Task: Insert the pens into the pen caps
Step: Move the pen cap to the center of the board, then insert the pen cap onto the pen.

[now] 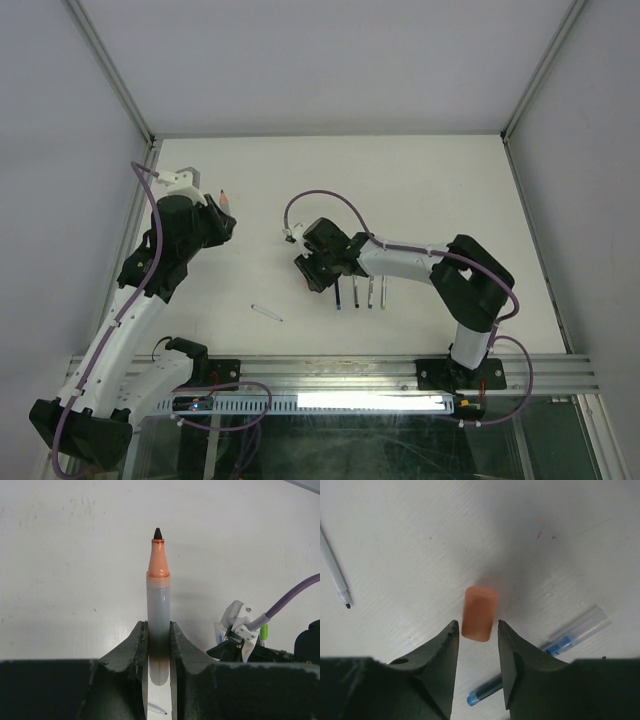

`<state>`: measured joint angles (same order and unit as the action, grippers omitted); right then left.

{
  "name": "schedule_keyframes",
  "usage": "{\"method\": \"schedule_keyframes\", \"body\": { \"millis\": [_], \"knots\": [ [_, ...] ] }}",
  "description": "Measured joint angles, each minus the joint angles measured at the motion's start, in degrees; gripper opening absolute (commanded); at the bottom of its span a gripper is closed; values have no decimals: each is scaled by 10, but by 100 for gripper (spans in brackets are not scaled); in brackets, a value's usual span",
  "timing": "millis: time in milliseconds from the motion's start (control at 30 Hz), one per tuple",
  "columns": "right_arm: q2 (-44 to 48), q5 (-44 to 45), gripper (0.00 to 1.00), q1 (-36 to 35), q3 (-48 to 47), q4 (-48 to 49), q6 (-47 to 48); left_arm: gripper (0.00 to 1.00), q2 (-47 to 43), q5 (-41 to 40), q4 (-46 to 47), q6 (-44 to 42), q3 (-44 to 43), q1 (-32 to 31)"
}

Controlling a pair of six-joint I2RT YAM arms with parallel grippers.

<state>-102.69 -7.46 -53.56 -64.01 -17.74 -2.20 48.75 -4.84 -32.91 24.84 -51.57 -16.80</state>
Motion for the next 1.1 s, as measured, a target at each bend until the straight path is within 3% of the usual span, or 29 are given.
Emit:
{"method": "schedule_keyframes", "body": {
  "millis": [167, 433, 800, 1100],
  "knots": [
    [0, 22, 52, -7, -1, -43, -39, 0, 2, 5, 1, 0, 1, 0],
    [-27, 24, 54, -7, -63, -95, -59, 0, 2, 9, 9, 0, 8, 0],
    [-61, 14, 53, -8, -97, -125, -37, 0, -5, 9, 12, 0, 19, 0],
    [-90, 22, 44, -33, -135, -158, 12, 0, -14, 9, 12, 1, 27, 0]
  ]
}}
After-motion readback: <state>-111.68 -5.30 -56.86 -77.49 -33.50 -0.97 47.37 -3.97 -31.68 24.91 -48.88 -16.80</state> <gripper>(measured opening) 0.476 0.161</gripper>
